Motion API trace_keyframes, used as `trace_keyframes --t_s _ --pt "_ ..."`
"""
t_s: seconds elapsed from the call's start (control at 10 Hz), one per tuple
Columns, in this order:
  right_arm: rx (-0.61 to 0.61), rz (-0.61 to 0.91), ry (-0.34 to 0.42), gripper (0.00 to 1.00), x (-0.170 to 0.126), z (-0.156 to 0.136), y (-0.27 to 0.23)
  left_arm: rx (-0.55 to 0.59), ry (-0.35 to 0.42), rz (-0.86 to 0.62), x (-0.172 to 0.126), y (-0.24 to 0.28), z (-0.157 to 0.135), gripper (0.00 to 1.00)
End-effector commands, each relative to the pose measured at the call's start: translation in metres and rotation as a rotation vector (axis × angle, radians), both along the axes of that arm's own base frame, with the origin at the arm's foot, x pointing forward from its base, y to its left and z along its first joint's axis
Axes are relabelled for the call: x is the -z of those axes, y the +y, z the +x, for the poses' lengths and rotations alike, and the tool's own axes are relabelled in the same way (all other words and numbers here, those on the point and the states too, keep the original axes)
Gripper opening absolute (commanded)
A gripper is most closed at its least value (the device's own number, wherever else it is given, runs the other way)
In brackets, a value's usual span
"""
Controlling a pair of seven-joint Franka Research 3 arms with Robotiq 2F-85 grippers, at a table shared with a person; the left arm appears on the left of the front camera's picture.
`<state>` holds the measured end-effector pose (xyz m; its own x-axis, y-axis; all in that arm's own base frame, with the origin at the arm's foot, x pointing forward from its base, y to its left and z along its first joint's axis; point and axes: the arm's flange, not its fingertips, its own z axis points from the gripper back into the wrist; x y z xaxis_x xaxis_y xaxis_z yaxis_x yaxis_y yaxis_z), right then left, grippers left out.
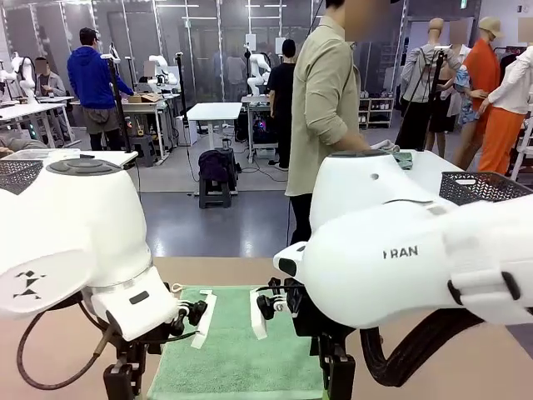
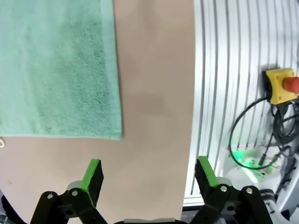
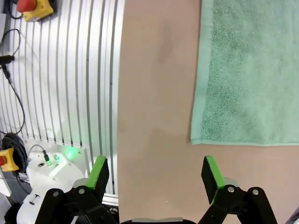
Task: Fold the towels and place them in the basket.
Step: When a person lays out a Towel with hook on the table, fold it in half twice.
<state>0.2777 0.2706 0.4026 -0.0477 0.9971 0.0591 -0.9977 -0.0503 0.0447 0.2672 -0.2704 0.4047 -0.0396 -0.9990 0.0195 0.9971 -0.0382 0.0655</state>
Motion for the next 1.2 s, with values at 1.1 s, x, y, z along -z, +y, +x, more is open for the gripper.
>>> trace_keyframes --t_s 1.1 --pt "0.016 -0.046 -0.022 1.00 0.076 0.044 -0.014 0.071 0.018 -0.014 0.101 0.044 0.023 1.00"
